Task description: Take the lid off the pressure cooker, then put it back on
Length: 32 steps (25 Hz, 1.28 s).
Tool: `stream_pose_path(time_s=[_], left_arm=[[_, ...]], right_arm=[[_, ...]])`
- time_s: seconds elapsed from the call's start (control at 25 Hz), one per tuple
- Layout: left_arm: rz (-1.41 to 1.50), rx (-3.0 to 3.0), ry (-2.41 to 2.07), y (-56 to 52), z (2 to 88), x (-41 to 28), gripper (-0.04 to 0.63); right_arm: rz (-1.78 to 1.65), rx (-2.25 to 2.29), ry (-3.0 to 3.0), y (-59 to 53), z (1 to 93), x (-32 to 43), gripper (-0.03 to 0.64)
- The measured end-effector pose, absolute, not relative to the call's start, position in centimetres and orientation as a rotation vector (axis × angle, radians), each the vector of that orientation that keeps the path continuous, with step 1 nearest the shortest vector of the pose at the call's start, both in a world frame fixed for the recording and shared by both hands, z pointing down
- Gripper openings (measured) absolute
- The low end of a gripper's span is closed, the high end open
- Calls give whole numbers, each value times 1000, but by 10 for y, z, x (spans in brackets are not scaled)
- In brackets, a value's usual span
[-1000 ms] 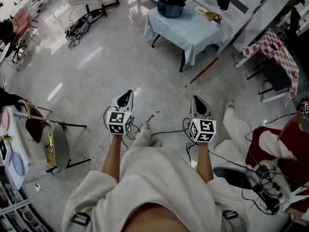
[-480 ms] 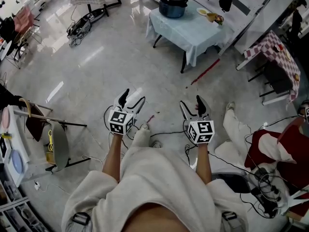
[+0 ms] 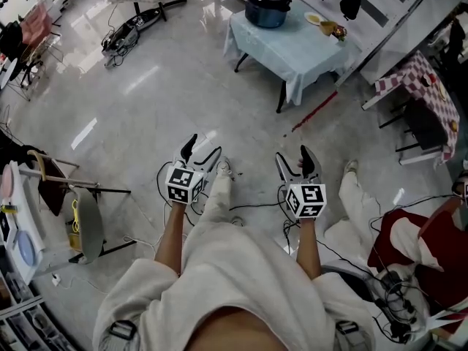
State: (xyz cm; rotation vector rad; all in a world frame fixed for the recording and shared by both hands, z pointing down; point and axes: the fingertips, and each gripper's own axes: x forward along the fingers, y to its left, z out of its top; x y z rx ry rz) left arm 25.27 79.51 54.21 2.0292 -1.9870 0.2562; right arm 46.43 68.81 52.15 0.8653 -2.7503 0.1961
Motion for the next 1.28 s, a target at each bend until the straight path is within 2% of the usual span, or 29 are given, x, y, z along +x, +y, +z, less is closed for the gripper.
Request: stream_pose_path(time_s=[0.84, 1.28], left_arm=[[212, 2136, -1918, 532, 520, 53, 325], [227, 2134, -1891, 460, 535, 9, 324]], right_arm=[[148, 980, -2701, 444, 492, 272, 311], [171, 990, -2670, 373, 511, 232, 311]])
